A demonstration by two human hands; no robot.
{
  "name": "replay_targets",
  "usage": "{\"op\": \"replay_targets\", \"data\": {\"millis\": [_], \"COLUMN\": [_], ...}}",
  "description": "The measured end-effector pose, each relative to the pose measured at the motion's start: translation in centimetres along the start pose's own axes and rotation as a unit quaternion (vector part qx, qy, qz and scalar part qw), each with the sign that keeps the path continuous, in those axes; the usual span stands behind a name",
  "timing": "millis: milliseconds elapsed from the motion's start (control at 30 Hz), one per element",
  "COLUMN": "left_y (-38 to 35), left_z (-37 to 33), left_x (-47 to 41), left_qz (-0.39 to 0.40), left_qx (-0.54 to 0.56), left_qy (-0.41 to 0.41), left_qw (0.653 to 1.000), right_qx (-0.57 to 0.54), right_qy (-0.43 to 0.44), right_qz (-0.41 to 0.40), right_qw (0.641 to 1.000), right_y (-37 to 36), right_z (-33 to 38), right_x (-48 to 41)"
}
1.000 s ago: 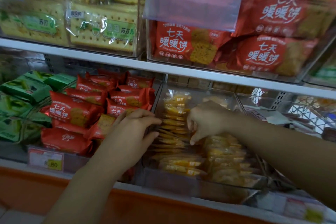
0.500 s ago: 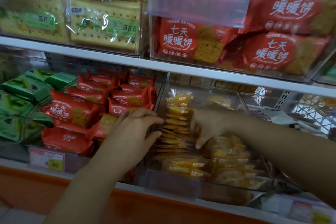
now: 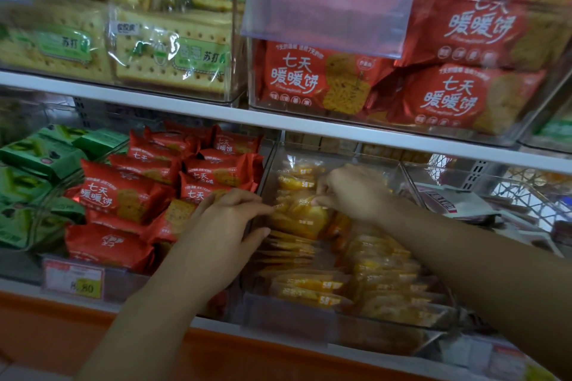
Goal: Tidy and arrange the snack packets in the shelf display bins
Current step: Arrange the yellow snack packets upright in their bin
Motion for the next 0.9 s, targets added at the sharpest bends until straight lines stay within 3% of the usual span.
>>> {"op": "replay_targets", "data": {"millis": [400,567,633,800,900], "left_y": [-0.5,-0.5,-0.5,-0.7,-0.6], "left_z": [-0.5,-0.5,-0.4,-0.2,-0.1], "left_x": [-0.2,-0.2,-0.2,-0.3,-0.3], "left_qz": [0.019,0.026,0.03,0.033,0.031], "left_qx": [-0.032,-0.037,-0.035,-0.026,-0.019], "left_qy": [0.012,0.023,0.023,0.017,0.014], "left_qw": [0.999,0.999,0.999,0.999,0.999], "right_qx": [-0.038,-0.202,-0.202,-0.015,-0.05], "right_qy": [-0.09,-0.016,0.002,0.034,0.043], "right_qz": [-0.016,0.114,0.143,0.034,0.014], "right_qw": [0.995,0.973,0.969,0.999,0.998], "right_y": [0.2,-0.7,-1.0,-1.3,-1.1], "right_z": [0.5,0.4,0.3,1.5,2.1], "right_x": [-0.6,0.1,0.5,0.4,0.1]}}
Point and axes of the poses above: each hand's wrist, its own x-axis away from the middle knuckle, its own y-axis out of the back of the hand, z = x × y, the point moved 6 cm from there along -x, towards the middle knuckle, and after that the axes turned 11 degrees about -y, right-handed, at the moved point
